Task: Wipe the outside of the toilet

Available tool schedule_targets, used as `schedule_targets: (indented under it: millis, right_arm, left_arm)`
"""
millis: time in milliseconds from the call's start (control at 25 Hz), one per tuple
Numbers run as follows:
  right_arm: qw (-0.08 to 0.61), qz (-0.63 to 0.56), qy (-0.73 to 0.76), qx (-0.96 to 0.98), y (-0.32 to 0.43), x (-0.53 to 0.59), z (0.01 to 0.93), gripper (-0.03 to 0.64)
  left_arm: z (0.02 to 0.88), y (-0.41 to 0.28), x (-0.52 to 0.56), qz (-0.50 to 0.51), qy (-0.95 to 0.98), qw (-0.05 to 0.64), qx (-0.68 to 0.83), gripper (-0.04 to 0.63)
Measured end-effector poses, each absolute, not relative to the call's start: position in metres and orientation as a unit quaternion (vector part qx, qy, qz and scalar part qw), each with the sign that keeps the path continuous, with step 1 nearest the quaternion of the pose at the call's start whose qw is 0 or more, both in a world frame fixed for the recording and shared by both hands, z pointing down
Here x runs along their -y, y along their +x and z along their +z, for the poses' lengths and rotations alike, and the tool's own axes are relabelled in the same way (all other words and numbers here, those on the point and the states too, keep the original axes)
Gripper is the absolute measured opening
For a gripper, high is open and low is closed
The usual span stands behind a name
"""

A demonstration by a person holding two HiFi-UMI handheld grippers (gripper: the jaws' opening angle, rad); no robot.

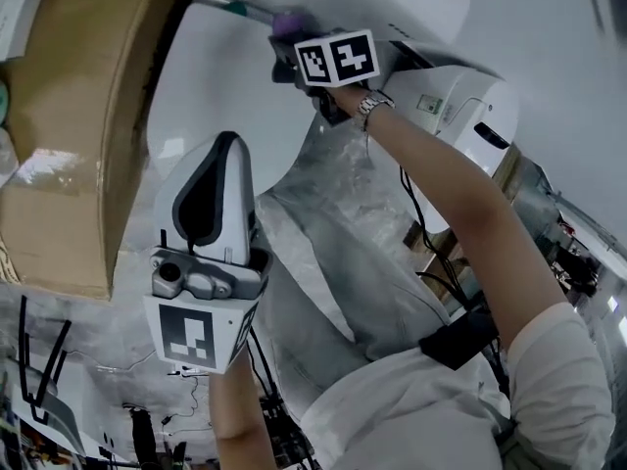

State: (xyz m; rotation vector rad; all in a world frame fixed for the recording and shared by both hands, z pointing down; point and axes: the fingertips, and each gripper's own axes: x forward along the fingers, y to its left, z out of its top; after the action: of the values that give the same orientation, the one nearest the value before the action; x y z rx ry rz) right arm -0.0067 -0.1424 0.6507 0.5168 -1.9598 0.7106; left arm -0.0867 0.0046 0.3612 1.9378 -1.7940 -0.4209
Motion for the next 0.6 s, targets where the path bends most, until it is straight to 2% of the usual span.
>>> schedule_targets:
  millis: [320,600]
  right_arm:
    - [0.491,0.343,0.277,0.751,0.112,0.165,0.664,0.109]
    - [0.492,0.417,0.33,0.689,0.138,0.168,0.694,0.109]
  left_arm:
    - [0.374,-0.03,0.021,-0.125,0.735,0.251,0.617,0.005]
    - [0.405,-0.034,0.038,-0.066,0.73,0.296,0.613,0.005]
